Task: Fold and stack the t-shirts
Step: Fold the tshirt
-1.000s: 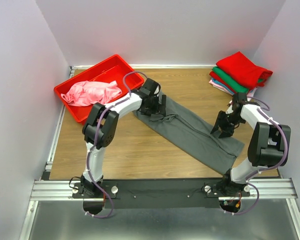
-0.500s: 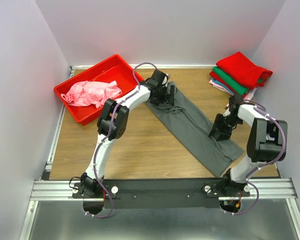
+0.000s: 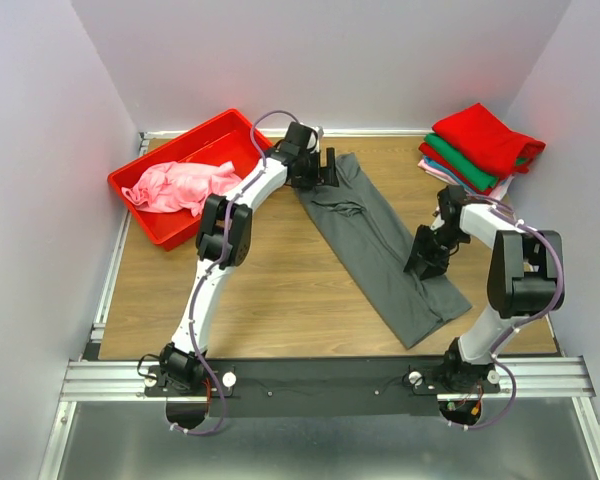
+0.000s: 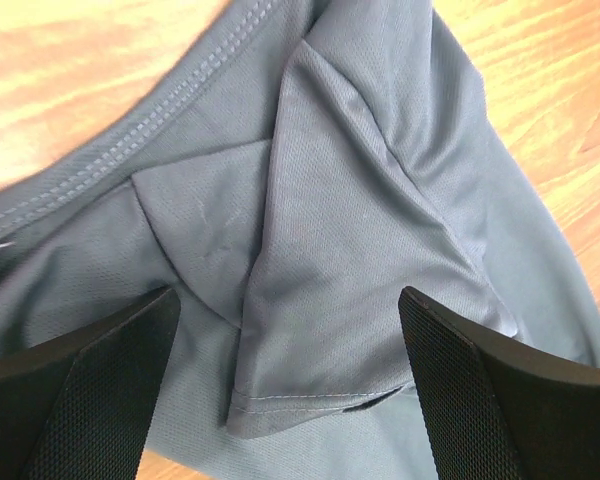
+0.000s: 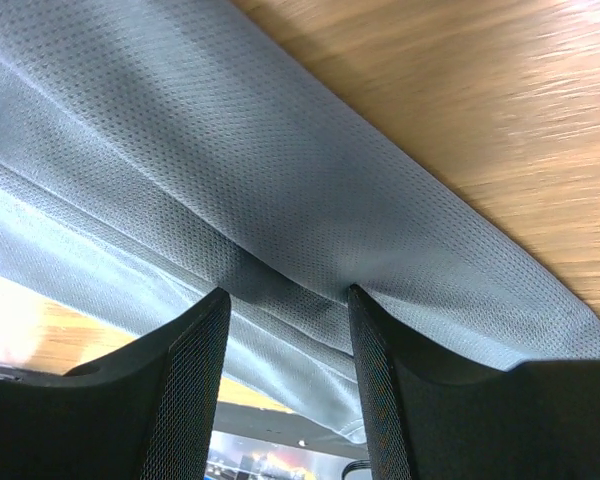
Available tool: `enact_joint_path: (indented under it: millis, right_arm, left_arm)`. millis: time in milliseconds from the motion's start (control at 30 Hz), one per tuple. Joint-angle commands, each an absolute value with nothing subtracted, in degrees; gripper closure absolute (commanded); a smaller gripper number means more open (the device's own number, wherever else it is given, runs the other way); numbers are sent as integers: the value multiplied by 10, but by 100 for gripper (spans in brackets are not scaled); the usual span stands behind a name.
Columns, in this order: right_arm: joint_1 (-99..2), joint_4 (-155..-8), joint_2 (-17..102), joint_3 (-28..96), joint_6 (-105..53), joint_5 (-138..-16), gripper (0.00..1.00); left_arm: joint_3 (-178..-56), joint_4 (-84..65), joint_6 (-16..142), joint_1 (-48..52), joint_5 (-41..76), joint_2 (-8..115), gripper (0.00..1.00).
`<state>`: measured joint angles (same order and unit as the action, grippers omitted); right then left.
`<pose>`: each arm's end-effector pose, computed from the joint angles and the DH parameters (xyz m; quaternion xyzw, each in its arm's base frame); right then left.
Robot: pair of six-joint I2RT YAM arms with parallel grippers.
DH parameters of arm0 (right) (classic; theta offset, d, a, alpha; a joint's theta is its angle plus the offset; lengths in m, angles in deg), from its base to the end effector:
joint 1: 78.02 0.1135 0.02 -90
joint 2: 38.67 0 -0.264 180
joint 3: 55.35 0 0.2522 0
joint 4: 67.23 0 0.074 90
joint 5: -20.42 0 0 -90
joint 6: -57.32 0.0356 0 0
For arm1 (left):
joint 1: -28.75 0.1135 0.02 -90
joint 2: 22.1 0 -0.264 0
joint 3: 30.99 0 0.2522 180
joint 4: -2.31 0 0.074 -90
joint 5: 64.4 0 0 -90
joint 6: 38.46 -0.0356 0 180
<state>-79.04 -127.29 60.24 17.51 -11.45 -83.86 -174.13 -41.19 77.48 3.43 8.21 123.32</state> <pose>0.2949 0.0035 0.1553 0.1872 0.9739 0.1282 0.0114 0.5059 -0.2511 0.1759 0.0519 0.9161 -0.2872 0.2749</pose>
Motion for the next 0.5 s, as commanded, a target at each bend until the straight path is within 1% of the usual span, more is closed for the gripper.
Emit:
enact_joint_path:
  millis: [0,167,333,467]
  right_arm:
    - [-782,-1273,596,185,-93,-828,42]
    - [-769,-1277,549,198,-98,-776,42]
    - [-765,-1288,511,188,-104,-773,42]
    - [-745,-1288,492,154,-85,-768,42]
  left_arm:
    - [-1754,-378,762,30,47,1225,2]
    - [-1714,-345,761,30,70,1165,2]
    - [-1655,-349,790,26,107,1095,2]
    - [-1575,-340,819,10,126,1037,3]
